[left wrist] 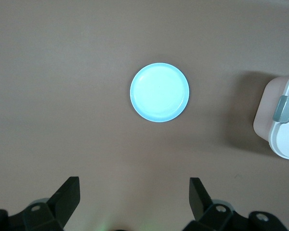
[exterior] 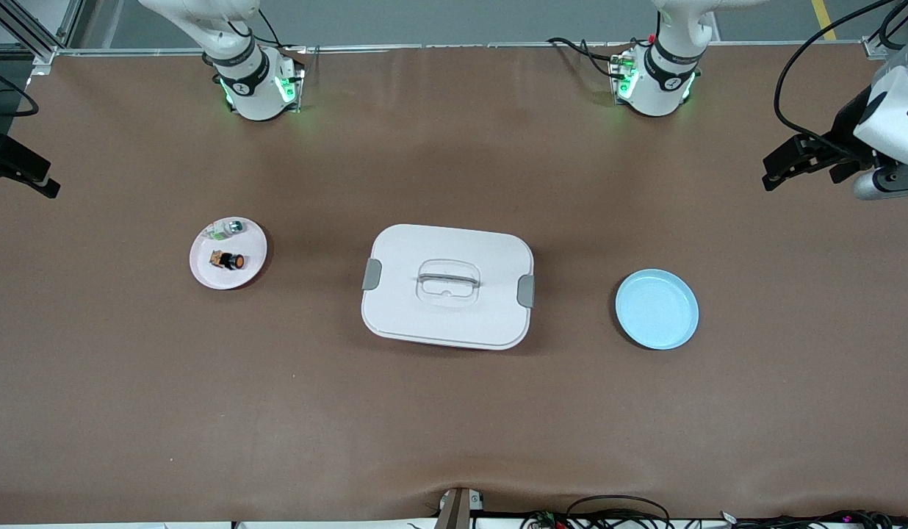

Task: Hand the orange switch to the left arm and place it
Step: 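Move the right gripper toward the white plate with the orange switch, then lower the right gripper over the orange switch on the white plate, then close the right gripper on the orange switch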

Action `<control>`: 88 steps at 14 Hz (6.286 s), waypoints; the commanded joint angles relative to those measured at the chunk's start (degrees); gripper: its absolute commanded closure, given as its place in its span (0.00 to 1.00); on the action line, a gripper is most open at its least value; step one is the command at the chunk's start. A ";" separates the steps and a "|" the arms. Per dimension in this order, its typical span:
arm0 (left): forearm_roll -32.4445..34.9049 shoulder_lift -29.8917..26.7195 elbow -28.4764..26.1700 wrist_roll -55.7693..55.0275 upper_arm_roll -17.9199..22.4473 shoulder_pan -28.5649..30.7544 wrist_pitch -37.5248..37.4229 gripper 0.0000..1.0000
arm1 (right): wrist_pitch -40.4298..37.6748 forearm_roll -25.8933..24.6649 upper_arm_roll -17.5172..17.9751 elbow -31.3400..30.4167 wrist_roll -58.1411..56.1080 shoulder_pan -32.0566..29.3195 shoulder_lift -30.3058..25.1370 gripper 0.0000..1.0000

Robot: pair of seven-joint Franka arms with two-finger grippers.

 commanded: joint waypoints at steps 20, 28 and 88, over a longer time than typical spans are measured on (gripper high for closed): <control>-0.21 1.32 1.42 0.12 -0.07 0.19 -1.25 0.00 | 16.31 0.88 1.05 -24.01 0.22 -1.66 1.30 0.00; -0.12 1.41 1.25 0.56 -0.07 0.45 -1.25 0.00 | 31.77 3.60 1.05 -33.14 0.22 -2.90 9.30 0.00; -0.04 1.41 0.81 0.38 -0.25 0.02 -2.56 0.00 | 49.14 -1.41 0.52 -45.04 3.38 -0.35 21.26 0.70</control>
